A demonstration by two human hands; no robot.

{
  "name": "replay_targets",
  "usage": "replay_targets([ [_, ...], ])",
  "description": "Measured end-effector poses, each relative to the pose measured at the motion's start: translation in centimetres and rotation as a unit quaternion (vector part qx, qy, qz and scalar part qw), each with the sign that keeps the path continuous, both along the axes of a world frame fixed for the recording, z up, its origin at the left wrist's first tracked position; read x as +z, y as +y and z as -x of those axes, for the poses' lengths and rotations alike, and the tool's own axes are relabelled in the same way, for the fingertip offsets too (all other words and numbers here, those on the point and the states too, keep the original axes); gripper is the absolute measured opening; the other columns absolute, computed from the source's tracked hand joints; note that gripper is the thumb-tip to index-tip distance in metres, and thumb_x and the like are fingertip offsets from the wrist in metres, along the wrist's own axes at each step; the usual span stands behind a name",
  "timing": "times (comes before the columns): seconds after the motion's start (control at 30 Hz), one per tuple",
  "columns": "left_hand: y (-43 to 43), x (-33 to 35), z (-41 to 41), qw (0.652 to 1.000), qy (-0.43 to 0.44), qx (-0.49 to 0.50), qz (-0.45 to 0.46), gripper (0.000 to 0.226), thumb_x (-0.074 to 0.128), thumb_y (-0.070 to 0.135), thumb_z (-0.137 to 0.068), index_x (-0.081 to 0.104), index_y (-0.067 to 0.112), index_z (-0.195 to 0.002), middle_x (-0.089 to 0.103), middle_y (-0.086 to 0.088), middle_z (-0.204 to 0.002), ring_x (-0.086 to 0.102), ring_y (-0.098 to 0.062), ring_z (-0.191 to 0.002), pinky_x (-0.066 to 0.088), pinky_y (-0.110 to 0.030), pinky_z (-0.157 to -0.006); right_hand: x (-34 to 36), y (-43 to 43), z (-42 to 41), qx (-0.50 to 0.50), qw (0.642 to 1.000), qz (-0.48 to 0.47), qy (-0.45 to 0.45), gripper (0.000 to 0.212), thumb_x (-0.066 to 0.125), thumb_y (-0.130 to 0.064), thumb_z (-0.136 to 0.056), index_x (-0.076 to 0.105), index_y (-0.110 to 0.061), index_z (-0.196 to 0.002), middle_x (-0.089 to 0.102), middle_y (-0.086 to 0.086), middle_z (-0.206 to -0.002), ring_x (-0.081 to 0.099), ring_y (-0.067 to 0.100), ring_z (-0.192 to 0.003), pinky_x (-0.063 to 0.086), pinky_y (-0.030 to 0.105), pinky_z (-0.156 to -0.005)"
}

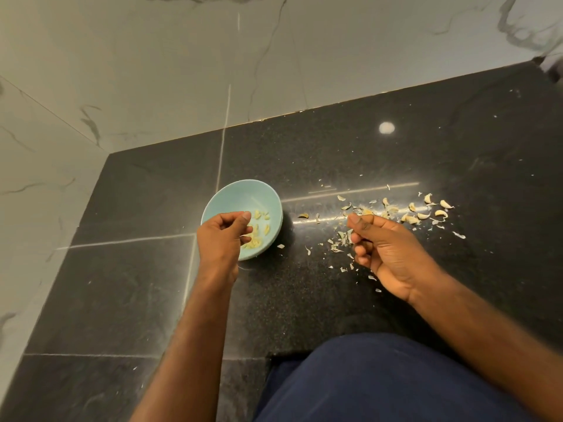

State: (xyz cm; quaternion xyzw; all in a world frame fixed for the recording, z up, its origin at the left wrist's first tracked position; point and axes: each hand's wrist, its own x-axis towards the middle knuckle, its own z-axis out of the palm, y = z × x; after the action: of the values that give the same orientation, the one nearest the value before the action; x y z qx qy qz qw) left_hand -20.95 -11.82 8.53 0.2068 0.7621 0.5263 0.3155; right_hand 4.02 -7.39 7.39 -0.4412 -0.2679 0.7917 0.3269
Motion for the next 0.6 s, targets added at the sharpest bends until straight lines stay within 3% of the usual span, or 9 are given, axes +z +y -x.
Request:
replay_targets([
  [0.13,0.1,-0.5,-0.2,1.000,-0.024,0.003,-0.007,0.015,0.064,0.009,-0.096,0.070,0.004,-0.108,0.073,-0.009,-0.090,0.065,-0.007,-0.064,0.055,-0.020,-0.059,-0.2,-0.2,-0.4,-0.003,1.000,-0.012,-0.007,0.017,0.069,-0.024,-0.086,0.069,-0.008,-0.094,0.062,0.000,-0.068,0.049,0.008,-0.052,0.041,0.017,-0.045],
  [0.23,0.1,-0.6,-1.4,1.000,-0.017,-0.012,-0.011,0.018,0.057,0.007,-0.099,0.068,0.006,-0.113,0.073,-0.006,-0.090,0.064,-0.007,-0.065,0.055,-0.020,-0.060,-0.5,-0.1,-0.6,-0.011,1.000,-0.015,-0.025,0.017,0.055,-0.011,-0.099,0.069,-0.008,-0.107,0.066,0.002,-0.074,0.051,0.008,-0.053,0.041,0.019,-0.046],
  [0.33,0.1,-0.2,-3.6,0.998,0.001,-0.050,-0.048,0.024,0.052,-0.006,-0.096,0.067,0.008,-0.110,0.071,-0.006,-0.089,0.064,-0.007,-0.064,0.055,-0.020,-0.060,-0.6,0.1,-1.0,-0.003,0.998,-0.034,-0.052,0.034,0.043,0.007,-0.096,0.068,-0.011,-0.112,0.071,0.007,-0.089,0.055,0.012,-0.056,0.042,0.023,-0.049],
  [0.43,0.1,-0.3,-6.6,0.986,0.004,-0.146,-0.077,0.029,0.046,-0.013,-0.094,0.067,0.003,-0.106,0.070,-0.010,-0.087,0.063,-0.010,-0.064,0.053,-0.021,-0.059,-0.4,0.7,-2.6,-0.024,0.989,-0.082,-0.124,0.040,0.034,0.016,-0.088,0.067,-0.006,-0.097,0.071,0.011,-0.098,0.060,0.013,-0.060,0.046,0.026,-0.053],
  [0.53,0.0,-1.3,-9.6,0.967,0.001,-0.246,-0.065,0.017,0.053,-0.001,-0.098,0.068,0.003,-0.104,0.071,-0.012,-0.086,0.064,-0.013,-0.067,0.055,-0.023,-0.061,-0.8,1.6,-5.2,-0.070,0.963,-0.136,-0.222,0.034,0.037,0.010,-0.091,0.064,-0.008,-0.080,0.069,0.009,-0.082,0.060,0.013,-0.061,0.046,0.025,-0.053],
  [0.6,0.0,-2.5,-11.5,0.952,0.012,-0.303,-0.045,0.015,0.057,0.010,-0.099,0.070,0.004,-0.103,0.072,-0.009,-0.084,0.065,-0.012,-0.067,0.055,-0.025,-0.063,-1.5,1.8,-6.8,-0.046,0.939,-0.180,-0.288,0.032,0.044,0.002,-0.096,0.069,-0.013,-0.083,0.070,0.005,-0.081,0.061,0.013,-0.063,0.046,0.025,-0.054],
])
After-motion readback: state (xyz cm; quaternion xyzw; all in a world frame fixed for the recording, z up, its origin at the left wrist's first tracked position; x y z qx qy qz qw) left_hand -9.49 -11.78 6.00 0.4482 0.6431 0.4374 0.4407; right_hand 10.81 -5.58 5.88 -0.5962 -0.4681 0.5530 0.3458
